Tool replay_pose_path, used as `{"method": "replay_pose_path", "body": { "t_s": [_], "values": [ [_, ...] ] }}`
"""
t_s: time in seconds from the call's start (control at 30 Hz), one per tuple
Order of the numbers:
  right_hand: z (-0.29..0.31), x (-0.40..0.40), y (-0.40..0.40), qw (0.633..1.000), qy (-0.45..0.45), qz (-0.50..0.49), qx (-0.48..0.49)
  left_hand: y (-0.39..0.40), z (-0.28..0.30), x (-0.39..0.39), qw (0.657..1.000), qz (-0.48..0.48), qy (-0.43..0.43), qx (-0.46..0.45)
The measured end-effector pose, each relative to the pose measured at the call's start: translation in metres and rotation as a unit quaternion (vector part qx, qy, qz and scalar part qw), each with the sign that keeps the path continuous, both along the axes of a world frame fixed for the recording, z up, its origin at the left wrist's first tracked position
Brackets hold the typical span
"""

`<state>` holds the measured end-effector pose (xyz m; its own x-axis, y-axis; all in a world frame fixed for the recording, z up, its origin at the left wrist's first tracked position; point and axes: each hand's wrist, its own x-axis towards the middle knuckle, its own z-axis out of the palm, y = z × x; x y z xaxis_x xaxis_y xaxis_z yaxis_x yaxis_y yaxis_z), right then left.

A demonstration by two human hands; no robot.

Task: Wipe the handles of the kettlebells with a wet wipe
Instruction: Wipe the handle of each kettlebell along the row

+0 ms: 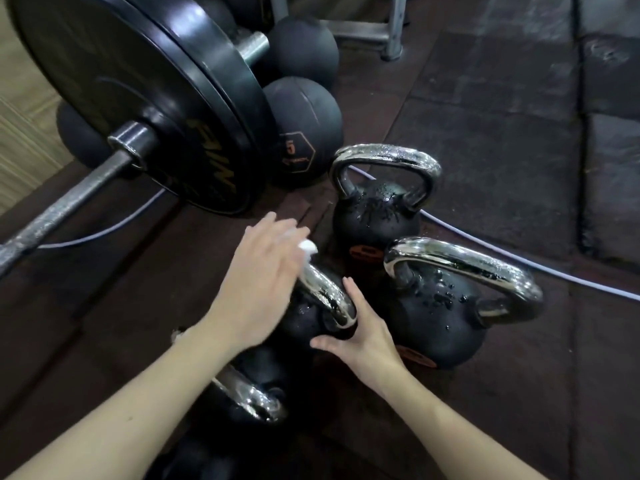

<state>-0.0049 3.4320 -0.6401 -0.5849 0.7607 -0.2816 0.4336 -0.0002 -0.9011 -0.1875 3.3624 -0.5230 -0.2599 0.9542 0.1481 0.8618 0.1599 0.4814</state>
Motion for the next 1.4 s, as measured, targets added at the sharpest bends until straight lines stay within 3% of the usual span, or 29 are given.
{"method": "replay_pose_path", "body": {
  "t_s": [0.1,0.23,0.3,0.37,0.43,0.5,0.53,0.6,0.7,0.83,0.93,1.0,1.03,1.07,1.13,1.17,1.2,1.27,1.33,1.4],
  "values": [
    [-0.005,-0.001,-0.001,1.000,0.002,0.000,0.000,-0.004,0.002,0.027,0.973,-0.131,0.186,-0.040],
    [-0.008,-0.002,-0.003,0.999,-0.031,0.012,0.025,-0.004,0.001,0.040,0.927,-0.255,0.272,-0.034],
    [-0.006,-0.002,-0.003,1.000,-0.013,-0.008,0.013,0.006,0.009,0.029,0.937,-0.231,0.263,-0.012],
    [-0.006,-0.001,-0.002,1.000,0.002,-0.013,0.003,0.016,0.009,0.010,0.959,-0.149,0.239,-0.013],
    [-0.006,0.001,-0.002,1.000,0.007,-0.012,0.000,0.019,0.001,-0.016,0.994,-0.021,0.103,-0.012],
    [-0.004,0.002,-0.003,1.000,0.004,-0.011,-0.008,0.016,-0.002,-0.032,0.996,0.073,-0.043,-0.013],
    [-0.002,0.003,-0.003,1.000,0.005,-0.011,-0.012,0.013,0.000,-0.032,0.995,0.085,-0.054,-0.014],
    [-0.001,0.002,-0.003,1.000,0.003,-0.013,-0.019,0.009,0.005,-0.017,0.999,0.047,0.006,0.008],
    [-0.001,-0.001,-0.004,1.000,-0.011,-0.010,-0.004,0.001,0.008,0.026,0.969,-0.116,0.216,-0.016],
    [-0.006,-0.001,-0.003,1.000,-0.020,0.000,0.003,-0.002,-0.004,0.045,0.936,-0.214,0.280,-0.006],
    [-0.007,-0.002,-0.002,1.000,-0.013,-0.014,0.003,0.005,0.002,0.020,0.952,-0.205,0.227,0.031],
    [-0.006,-0.002,-0.002,1.000,-0.007,-0.015,0.002,0.012,0.003,0.001,0.974,-0.142,0.171,0.030],
    [-0.006,-0.001,-0.002,1.000,-0.001,-0.016,-0.001,0.013,0.000,-0.010,0.992,-0.069,0.104,0.031],
    [-0.007,0.000,-0.003,1.000,0.005,-0.018,-0.002,0.014,-0.001,-0.018,0.999,0.011,-0.015,0.032],
    [-0.008,0.002,-0.003,1.000,0.003,-0.018,-0.004,0.017,0.000,-0.028,0.951,0.175,-0.253,0.012],
    [-0.007,0.002,-0.003,1.000,0.000,-0.018,-0.003,0.018,0.003,-0.025,0.933,0.212,-0.290,-0.006],
    [-0.007,0.001,-0.003,1.000,0.000,-0.017,-0.006,0.018,0.006,-0.019,0.948,0.211,-0.238,-0.009],
    [-0.007,-0.001,-0.002,1.000,0.002,-0.014,-0.003,0.013,0.006,-0.003,0.995,0.093,-0.016,0.016],
    [-0.007,0.000,-0.003,1.000,-0.004,-0.012,0.005,0.007,0.006,0.024,0.981,-0.037,0.191,0.024],
    [-0.007,0.002,-0.003,1.000,-0.020,-0.002,0.017,-0.001,-0.007,0.050,0.946,-0.146,0.287,-0.018]
  ]
}}
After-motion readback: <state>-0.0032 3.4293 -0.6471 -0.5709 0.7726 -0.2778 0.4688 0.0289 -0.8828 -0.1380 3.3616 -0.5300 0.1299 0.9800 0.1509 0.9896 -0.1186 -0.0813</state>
